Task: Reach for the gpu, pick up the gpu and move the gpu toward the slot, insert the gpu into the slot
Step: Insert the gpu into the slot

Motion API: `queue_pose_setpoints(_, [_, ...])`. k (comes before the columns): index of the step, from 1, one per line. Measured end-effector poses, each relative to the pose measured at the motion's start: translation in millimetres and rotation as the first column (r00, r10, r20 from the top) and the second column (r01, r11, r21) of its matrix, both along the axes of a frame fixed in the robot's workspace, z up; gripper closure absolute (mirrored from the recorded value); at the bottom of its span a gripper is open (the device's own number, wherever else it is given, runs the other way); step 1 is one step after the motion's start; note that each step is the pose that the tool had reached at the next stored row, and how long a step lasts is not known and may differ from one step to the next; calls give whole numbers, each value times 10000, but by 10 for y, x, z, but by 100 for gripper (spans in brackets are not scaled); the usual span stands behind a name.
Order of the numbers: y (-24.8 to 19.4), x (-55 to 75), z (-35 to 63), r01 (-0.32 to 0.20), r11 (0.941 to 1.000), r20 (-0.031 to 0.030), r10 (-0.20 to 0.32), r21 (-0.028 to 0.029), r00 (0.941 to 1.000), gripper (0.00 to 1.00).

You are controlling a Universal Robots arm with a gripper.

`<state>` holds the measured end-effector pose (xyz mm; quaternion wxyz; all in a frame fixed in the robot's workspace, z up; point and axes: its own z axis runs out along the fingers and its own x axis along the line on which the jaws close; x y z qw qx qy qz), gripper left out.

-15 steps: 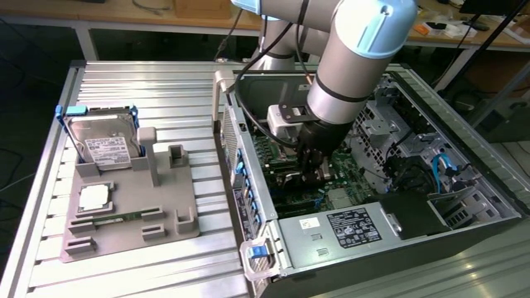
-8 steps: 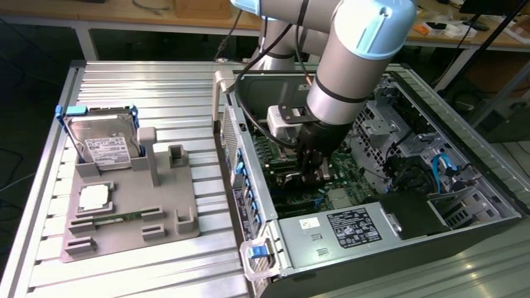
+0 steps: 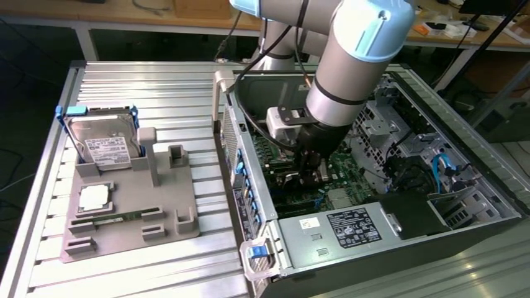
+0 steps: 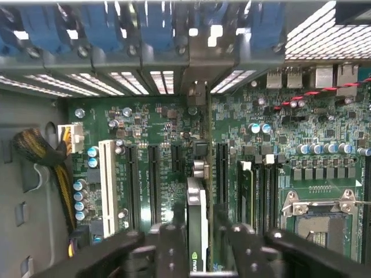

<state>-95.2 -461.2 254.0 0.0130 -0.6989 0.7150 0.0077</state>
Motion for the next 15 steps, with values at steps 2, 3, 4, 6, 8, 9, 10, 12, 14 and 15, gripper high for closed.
queue_pose_setpoints(2, [-1,0,9,-3,10000,-6,3,-11,10000,60])
queue_pose_setpoints(3, [-1,1,29,-3,10000,-4,3,-15,10000,60])
queue_pose_setpoints(4, [-1,1,48,-3,10000,2,3,-12,10000,60])
queue_pose_setpoints(6, [-1,1,95,-3,10000,9,3,-14,10000,60])
queue_pose_setpoints(8, [-1,0,138,-2,10000,15,2,-13,10000,60])
queue_pose_setpoints(9, [-1,1,158,-3,10000,16,3,-12,10000,60])
queue_pose_setpoints(10, [-1,1,177,-3,10000,19,3,-13,10000,60])
queue_pose_setpoints(12, [-1,1,205,-2,10000,22,2,-12,10000,61])
queue_pose_setpoints(14, [-1,0,231,-2,10000,24,2,-13,10000,67])
queue_pose_setpoints(15, [-1,1,241,-2,10000,25,2,-13,10000,74])
